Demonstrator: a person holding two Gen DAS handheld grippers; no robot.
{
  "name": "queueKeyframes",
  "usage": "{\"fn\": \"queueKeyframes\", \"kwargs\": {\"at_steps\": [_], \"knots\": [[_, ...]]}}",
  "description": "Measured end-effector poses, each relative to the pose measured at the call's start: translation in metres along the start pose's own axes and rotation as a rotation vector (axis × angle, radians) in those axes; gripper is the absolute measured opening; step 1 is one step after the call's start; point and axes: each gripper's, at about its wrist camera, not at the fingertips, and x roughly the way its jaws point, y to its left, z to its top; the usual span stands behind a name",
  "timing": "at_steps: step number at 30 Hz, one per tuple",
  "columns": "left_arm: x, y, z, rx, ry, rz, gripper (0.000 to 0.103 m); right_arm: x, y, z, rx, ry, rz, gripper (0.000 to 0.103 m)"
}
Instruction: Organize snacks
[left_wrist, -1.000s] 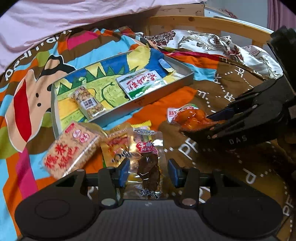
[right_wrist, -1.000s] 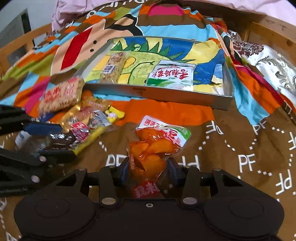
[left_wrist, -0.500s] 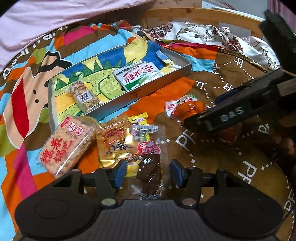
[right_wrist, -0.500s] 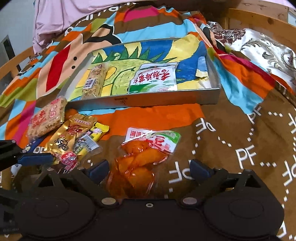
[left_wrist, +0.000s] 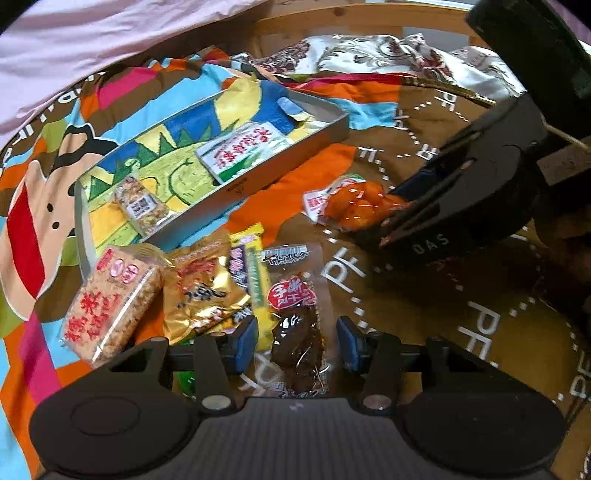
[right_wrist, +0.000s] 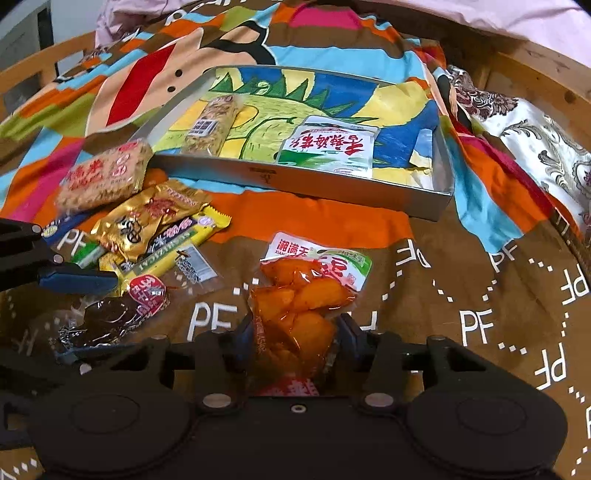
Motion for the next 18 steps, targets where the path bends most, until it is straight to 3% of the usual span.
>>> {"fn": "queueKeyframes", "kwargs": {"at_steps": [2,4,6,10,12,14,16,18], "knots": [[-0.001,-0.004,-0.001,0.022,0.0,0.0,0.051,0.0,-0.004,0.0,0.026,0.002,0.012,0.05],[-0.001,-0.006,-0.001,0.026,0.002,0.002,0.052,0.002,-0.01,0.0,0.067,0.005,0.031,0.064],[0.002,-0.004,0.0,0.012,0.005,-0.002,0.054,0.003,-0.015,-0.001,0.102,0.0,0.042,0.071],[0.007,0.001,0.003,-0.011,0.005,-0.001,0.063,0.008,-0.02,-0.002,0.127,0.002,0.066,0.076],[0.009,0.001,0.004,-0.009,0.005,-0.003,0.063,0.008,-0.015,-0.003,0.098,0.001,0.049,0.074],[0.009,-0.001,0.004,0.004,0.005,-0.002,0.052,0.006,-0.01,-0.004,0.062,-0.002,0.009,0.063],[0.006,-0.003,0.003,0.014,0.001,-0.002,0.05,0.001,-0.011,-0.006,0.075,-0.011,0.019,0.048],[0.004,-0.005,0.002,0.026,-0.002,-0.005,0.049,-0.004,-0.012,-0.008,0.09,-0.018,0.017,0.047]]}}
